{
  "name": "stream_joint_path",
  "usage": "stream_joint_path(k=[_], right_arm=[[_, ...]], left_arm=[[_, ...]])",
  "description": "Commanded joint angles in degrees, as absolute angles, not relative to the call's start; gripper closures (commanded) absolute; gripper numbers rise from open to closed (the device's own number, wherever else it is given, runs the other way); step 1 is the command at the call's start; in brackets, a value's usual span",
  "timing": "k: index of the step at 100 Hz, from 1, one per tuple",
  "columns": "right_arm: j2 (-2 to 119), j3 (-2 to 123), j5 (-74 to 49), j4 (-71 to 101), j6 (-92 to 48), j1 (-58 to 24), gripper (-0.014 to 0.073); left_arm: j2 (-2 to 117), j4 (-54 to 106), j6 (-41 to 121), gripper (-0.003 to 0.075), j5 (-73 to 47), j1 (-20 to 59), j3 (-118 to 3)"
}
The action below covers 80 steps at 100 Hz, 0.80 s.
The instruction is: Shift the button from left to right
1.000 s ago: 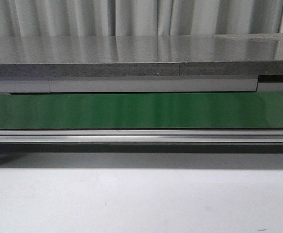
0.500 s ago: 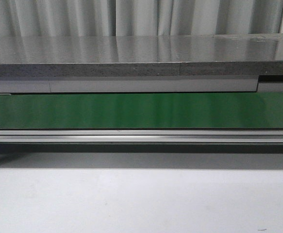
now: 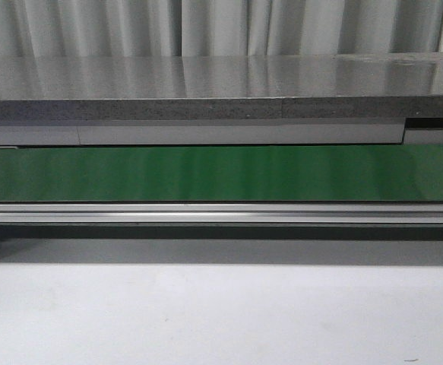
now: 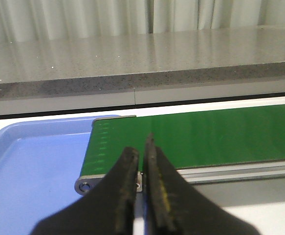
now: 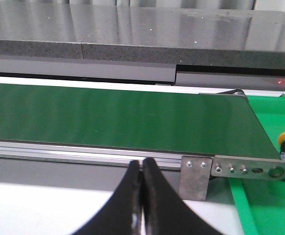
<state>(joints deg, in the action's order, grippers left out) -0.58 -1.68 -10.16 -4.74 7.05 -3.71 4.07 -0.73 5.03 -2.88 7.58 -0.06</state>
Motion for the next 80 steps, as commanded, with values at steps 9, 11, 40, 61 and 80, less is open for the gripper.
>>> stream_joint_path(k=[9, 11, 40, 61, 80], right_arm=[[-1.5, -1.7, -5.4, -4.9, 7.1, -3.8, 0.0662], [-1.5, -1.7, -5.4, -4.9, 7.1, -3.8, 0.0662], [-1.5, -1.7, -5.4, -4.9, 7.1, -3.8, 0.0662], [-1.5, -1.7, -5.4, -4.9, 7.1, -3.8, 0.0662], [-1.5, -1.7, -5.4, -4.9, 7.1, -3.8, 0.0662]], left_arm=[[-0.9, -1.0, 3.1, 0.0715, 2.5, 8.0, 2.2], [-1.5, -1.0, 3.1, 0.0715, 2.4, 8.0, 2.3], [-2.4, -1.4, 3.1, 0.0715, 0.8, 8.0, 2.3], [-2.4, -1.4, 3.1, 0.0715, 0.8, 8.0, 2.3], [-2.4, -1.4, 3.1, 0.0715, 0.8, 8.0, 2.3]])
